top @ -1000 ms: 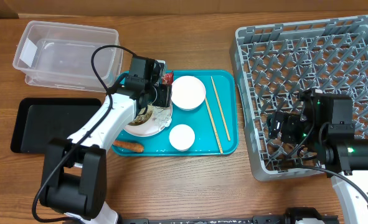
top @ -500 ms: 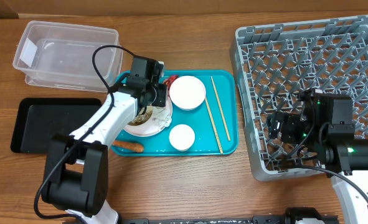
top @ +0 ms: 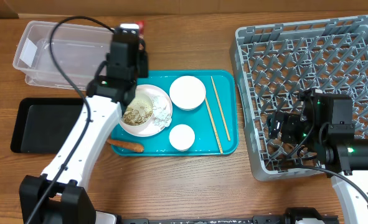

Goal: Sort waste into correct bins and load items into the dishwasher
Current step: 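Carry the red wrapper with the left gripper into the clear bin, then grasp the crumpled tissue on the plate with the left gripper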

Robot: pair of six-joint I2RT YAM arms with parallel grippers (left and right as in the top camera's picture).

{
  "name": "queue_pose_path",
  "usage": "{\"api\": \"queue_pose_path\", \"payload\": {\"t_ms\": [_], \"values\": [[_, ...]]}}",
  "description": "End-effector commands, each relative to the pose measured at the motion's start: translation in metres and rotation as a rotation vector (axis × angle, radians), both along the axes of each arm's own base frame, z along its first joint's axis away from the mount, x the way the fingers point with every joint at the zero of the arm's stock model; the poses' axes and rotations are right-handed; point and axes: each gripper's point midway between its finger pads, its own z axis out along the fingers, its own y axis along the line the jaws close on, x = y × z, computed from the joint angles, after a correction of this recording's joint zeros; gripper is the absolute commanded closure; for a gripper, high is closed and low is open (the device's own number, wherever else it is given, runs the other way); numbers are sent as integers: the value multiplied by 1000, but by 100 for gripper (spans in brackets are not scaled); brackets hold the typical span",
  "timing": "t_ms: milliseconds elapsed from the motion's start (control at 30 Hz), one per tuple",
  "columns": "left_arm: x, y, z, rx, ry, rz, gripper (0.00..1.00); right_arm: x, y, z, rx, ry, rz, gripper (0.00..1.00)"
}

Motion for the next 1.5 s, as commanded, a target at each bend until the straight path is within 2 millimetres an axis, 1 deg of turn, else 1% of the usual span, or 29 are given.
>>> {"api": "queue_pose_path", "payload": {"t_ms": [0,133,167,200,233,367,433,500,533,567,600,633,733,800,833,867,933,1000,1067,1133,1233,1267,1467], "values": [[7,50,7,37,-30,141,96,5,2,13,7,-36,5,0],[14,93,-4,-2,-33,249,96,5,2,13,7,-35,5,0],[17,100,-9,-13,-28,257,96,5,2,13,7,-35,5,0],[22,111,-20,-40,-16,259,96,5,2,13,7,-36,5,0],[25,117,-28,-60,-10,257,96,5,2,13,7,-35,5,0],[36,131,-52,-113,10,253,96,5,2,13,7,-35,5,0],[40,139,-60,-109,6,269,84,5,2,13,7,-35,5,0],[42,142,-58,-109,-7,275,76,5,2,13,7,-35,5,0],[43,142,-56,-109,-13,275,61,5,2,13,7,-35,5,0],[43,141,-53,-112,-20,270,48,5,2,13,7,-35,5,0],[43,140,-48,-115,-28,265,39,5,2,13,7,-35,5,0],[42,137,-43,-120,-36,254,35,5,2,13,7,-35,5,0],[37,116,-23,-158,-49,184,30,5,2,13,7,-35,5,0],[25,97,-15,-192,-18,124,31,5,2,13,7,-34,5,0],[15,80,-14,-224,19,74,32,4,2,13,7,-32,5,0],[-7,46,-19,-296,118,-28,32,4,2,13,7,-31,5,0],[-33,14,-33,-357,243,-114,32,4,2,13,7,-31,5,0],[-60,-10,-52,-379,381,-158,31,4,2,13,7,-31,5,0],[-83,-26,-70,-371,500,-178,29,4,2,13,7,-31,5,0],[-100,-39,-84,-360,590,-200,27,4,2,13,7,-31,5,0],[-113,-56,-104,-334,681,-231,27,4,2,12,7,-31,5,0],[-117,-62,-117,-303,720,-235,27,4,2,12,7,-29,5,0],[-117,-79,-145,-277,777,-268,27,2,2,11,7,-23,5,0]]}}
